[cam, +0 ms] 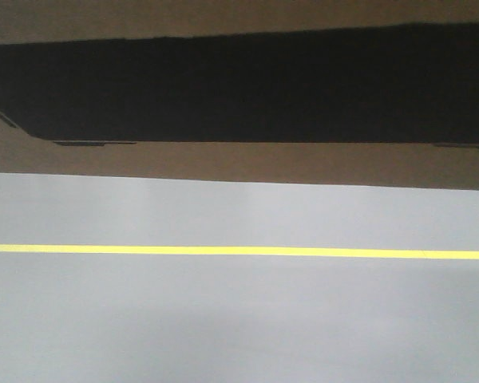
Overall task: Grab box from left shelf to table start
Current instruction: 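Carry the box with both grippers while driving to the white table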
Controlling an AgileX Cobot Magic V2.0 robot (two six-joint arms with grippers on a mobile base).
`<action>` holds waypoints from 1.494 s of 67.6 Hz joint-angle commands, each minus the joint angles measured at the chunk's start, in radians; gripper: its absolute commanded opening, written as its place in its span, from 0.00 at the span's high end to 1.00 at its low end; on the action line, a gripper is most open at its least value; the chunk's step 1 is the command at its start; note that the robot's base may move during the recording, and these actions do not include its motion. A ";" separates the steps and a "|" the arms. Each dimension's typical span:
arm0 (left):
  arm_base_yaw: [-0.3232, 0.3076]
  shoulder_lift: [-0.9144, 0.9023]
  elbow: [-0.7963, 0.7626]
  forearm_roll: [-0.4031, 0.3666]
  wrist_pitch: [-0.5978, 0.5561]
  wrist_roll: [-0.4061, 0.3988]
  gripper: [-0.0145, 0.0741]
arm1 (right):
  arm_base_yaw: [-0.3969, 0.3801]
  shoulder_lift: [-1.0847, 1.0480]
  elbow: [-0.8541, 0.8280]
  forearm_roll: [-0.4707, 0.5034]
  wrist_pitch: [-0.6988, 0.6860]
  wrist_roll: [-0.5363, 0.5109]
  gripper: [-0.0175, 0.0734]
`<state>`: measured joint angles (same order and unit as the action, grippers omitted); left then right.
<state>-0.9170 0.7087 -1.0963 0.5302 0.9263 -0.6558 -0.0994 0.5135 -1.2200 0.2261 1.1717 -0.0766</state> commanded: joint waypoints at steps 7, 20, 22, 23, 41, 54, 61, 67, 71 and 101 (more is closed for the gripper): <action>-0.056 -0.022 -0.046 -0.149 -0.378 0.166 0.94 | 0.000 0.033 -0.022 0.078 -0.189 -0.018 0.75; -0.056 -0.022 -0.046 -0.149 -0.378 0.166 0.94 | 0.000 0.033 -0.022 0.078 -0.189 -0.018 0.75; -0.056 -0.022 -0.046 -0.149 -0.378 0.166 0.94 | 0.000 0.033 -0.022 0.078 -0.189 -0.018 0.75; -0.056 -0.022 -0.046 -0.149 -0.378 0.166 0.94 | 0.000 0.033 -0.022 0.078 -0.189 -0.018 0.75; -0.056 -0.022 -0.046 -0.149 -0.378 0.166 0.94 | 0.000 0.033 -0.021 0.078 -0.189 -0.018 0.75; -0.056 -0.022 -0.046 -0.149 -0.378 0.166 0.94 | 0.000 0.033 -0.021 0.078 -0.189 -0.018 0.75; -0.056 -0.022 -0.046 -0.149 -0.378 0.166 0.94 | 0.000 0.033 -0.021 0.078 -0.188 -0.018 0.75; -0.056 -0.022 -0.046 -0.149 -0.378 0.166 0.94 | 0.000 0.033 -0.021 0.078 -0.188 -0.018 0.75; -0.056 -0.022 -0.046 -0.149 -0.378 0.166 0.94 | 0.000 0.033 -0.021 0.078 -0.188 -0.018 0.75; -0.056 -0.022 -0.046 -0.149 -0.381 0.166 0.94 | 0.000 0.033 -0.021 0.078 -0.189 -0.018 0.75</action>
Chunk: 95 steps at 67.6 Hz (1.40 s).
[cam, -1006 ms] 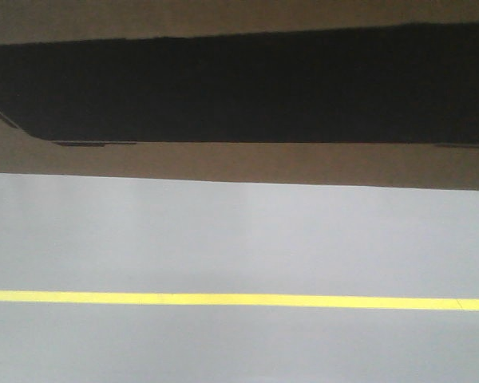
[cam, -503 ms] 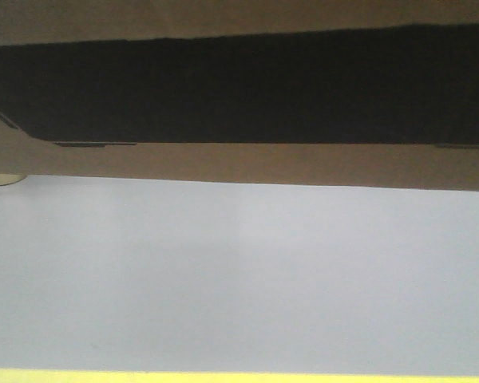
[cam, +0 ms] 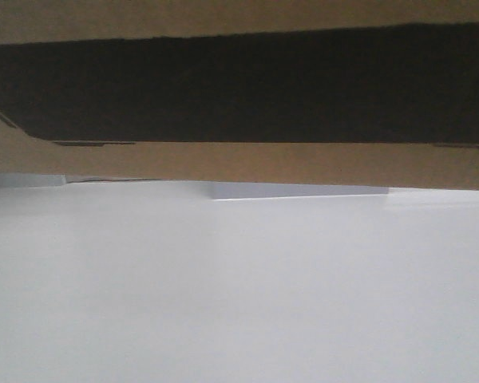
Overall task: Grab box from left shelf to table start
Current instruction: 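Carry the box with both grippers while driving to the white table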
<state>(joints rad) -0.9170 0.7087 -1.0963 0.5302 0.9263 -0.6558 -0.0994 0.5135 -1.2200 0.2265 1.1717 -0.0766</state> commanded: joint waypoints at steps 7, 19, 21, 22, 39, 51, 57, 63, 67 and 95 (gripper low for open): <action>-0.056 -0.022 -0.046 -0.149 -0.381 0.166 0.94 | 0.000 0.033 -0.021 0.078 -0.189 -0.018 0.75; -0.056 -0.022 -0.046 -0.149 -0.383 0.166 0.94 | 0.000 0.033 -0.021 0.078 -0.189 -0.018 0.75; -0.056 -0.022 -0.046 -0.149 -0.383 0.166 0.94 | 0.000 0.033 -0.021 0.078 -0.189 -0.018 0.75; -0.056 -0.022 -0.046 -0.149 -0.383 0.166 0.94 | 0.000 0.033 -0.021 0.078 -0.189 -0.018 0.75; -0.056 -0.022 -0.046 -0.149 -0.383 0.166 0.94 | 0.000 0.033 -0.021 0.078 -0.189 -0.018 0.75; -0.056 -0.022 -0.046 -0.149 -0.383 0.166 0.94 | 0.000 0.033 -0.021 0.078 -0.189 -0.018 0.75; -0.056 -0.022 -0.046 -0.149 -0.383 0.166 0.94 | 0.000 0.034 -0.021 0.078 -0.189 -0.018 0.75; -0.056 -0.020 -0.046 -0.149 -0.383 0.166 0.94 | 0.000 0.033 -0.021 0.078 -0.189 -0.018 0.75; -0.056 -0.022 -0.046 -0.149 -0.383 0.166 0.94 | 0.000 0.032 -0.021 0.078 -0.188 -0.018 0.75; -0.056 -0.014 -0.046 -0.149 -0.383 0.166 0.94 | 0.000 0.033 -0.021 0.078 -0.187 -0.018 0.75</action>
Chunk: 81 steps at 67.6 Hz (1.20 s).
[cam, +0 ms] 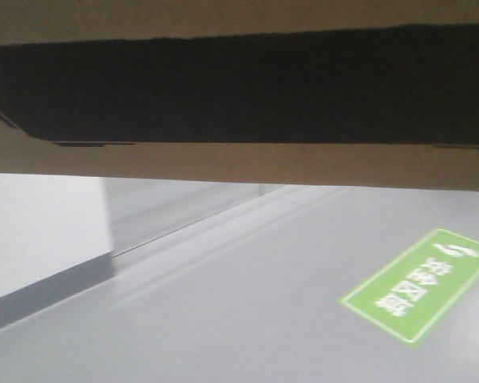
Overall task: Grab box from left shelf to table start
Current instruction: 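Carry the box with both grippers while driving to the white table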
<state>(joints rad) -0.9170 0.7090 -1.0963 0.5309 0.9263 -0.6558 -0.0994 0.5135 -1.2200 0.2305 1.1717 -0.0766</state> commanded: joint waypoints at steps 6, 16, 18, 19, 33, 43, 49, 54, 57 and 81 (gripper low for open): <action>-0.056 -0.014 -0.046 -0.150 -0.383 0.166 0.94 | 0.000 0.033 -0.021 0.074 -0.187 -0.018 0.75; -0.056 -0.014 -0.046 -0.150 -0.383 0.166 0.94 | 0.000 0.033 -0.021 0.074 -0.186 -0.018 0.75; -0.056 -0.014 -0.046 -0.150 -0.383 0.166 0.94 | 0.000 0.033 -0.021 0.074 -0.186 -0.018 0.75; -0.056 -0.013 -0.046 -0.150 -0.383 0.166 0.94 | 0.000 0.033 -0.021 0.074 -0.186 -0.018 0.75; -0.056 -0.013 -0.046 -0.150 -0.383 0.166 0.94 | 0.000 0.033 -0.021 0.074 -0.186 -0.018 0.75; -0.056 -0.013 -0.046 -0.150 -0.383 0.166 0.94 | 0.000 0.033 -0.021 0.074 -0.186 -0.018 0.75; -0.056 -0.013 -0.046 -0.150 -0.383 0.166 0.94 | 0.000 0.033 -0.021 0.074 -0.186 -0.018 0.75; -0.056 -0.013 -0.046 -0.150 -0.383 0.166 0.94 | 0.000 0.033 -0.021 0.074 -0.186 -0.018 0.75; -0.056 -0.013 -0.046 -0.150 -0.383 0.166 0.94 | 0.000 0.033 -0.021 0.074 -0.186 -0.018 0.75; -0.056 -0.013 -0.046 -0.150 -0.383 0.166 0.94 | 0.000 0.033 -0.021 0.074 -0.186 -0.018 0.75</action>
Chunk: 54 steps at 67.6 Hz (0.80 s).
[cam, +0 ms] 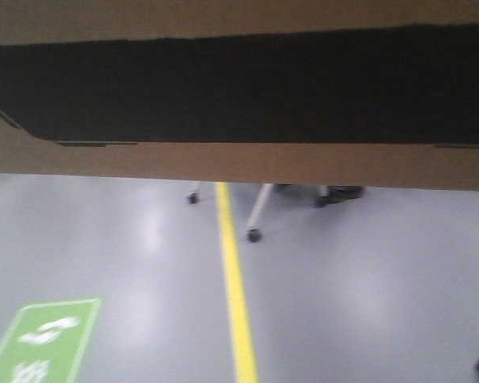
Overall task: Grab box from left shelf to table start
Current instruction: 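Carry the box with both grippers while driving to the white table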
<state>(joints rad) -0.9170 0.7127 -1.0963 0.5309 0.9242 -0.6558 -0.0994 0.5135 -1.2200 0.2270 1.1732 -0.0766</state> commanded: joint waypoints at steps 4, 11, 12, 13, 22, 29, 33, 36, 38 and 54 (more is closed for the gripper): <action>-0.056 -0.016 -0.046 -0.150 -0.381 0.166 0.94 | 0.000 0.033 -0.021 0.077 -0.187 -0.018 0.75; -0.056 -0.016 -0.046 -0.150 -0.381 0.166 0.94 | 0.000 0.033 -0.021 0.077 -0.187 -0.018 0.75; -0.056 -0.016 -0.046 -0.150 -0.381 0.166 0.94 | 0.000 0.033 -0.021 0.077 -0.187 -0.018 0.75; -0.056 -0.016 -0.046 -0.150 -0.381 0.166 0.94 | 0.000 0.033 -0.021 0.077 -0.187 -0.018 0.75; -0.056 -0.016 -0.046 -0.150 -0.381 0.166 0.94 | 0.000 0.033 -0.021 0.077 -0.187 -0.018 0.75; -0.056 -0.016 -0.046 -0.150 -0.381 0.166 0.94 | 0.000 0.033 -0.021 0.077 -0.187 -0.018 0.75; -0.056 -0.016 -0.046 -0.150 -0.381 0.166 0.94 | 0.000 0.033 -0.021 0.077 -0.187 -0.018 0.75; -0.056 -0.016 -0.046 -0.150 -0.381 0.166 0.94 | 0.000 0.033 -0.021 0.077 -0.187 -0.018 0.75; -0.056 -0.016 -0.046 -0.150 -0.381 0.166 0.94 | 0.000 0.033 -0.021 0.077 -0.187 -0.018 0.75; -0.056 -0.016 -0.046 -0.150 -0.381 0.166 0.94 | 0.000 0.033 -0.021 0.077 -0.187 -0.018 0.75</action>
<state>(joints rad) -0.9170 0.7127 -1.0963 0.5309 0.9221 -0.6558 -0.0994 0.5135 -1.2200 0.2264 1.1732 -0.0766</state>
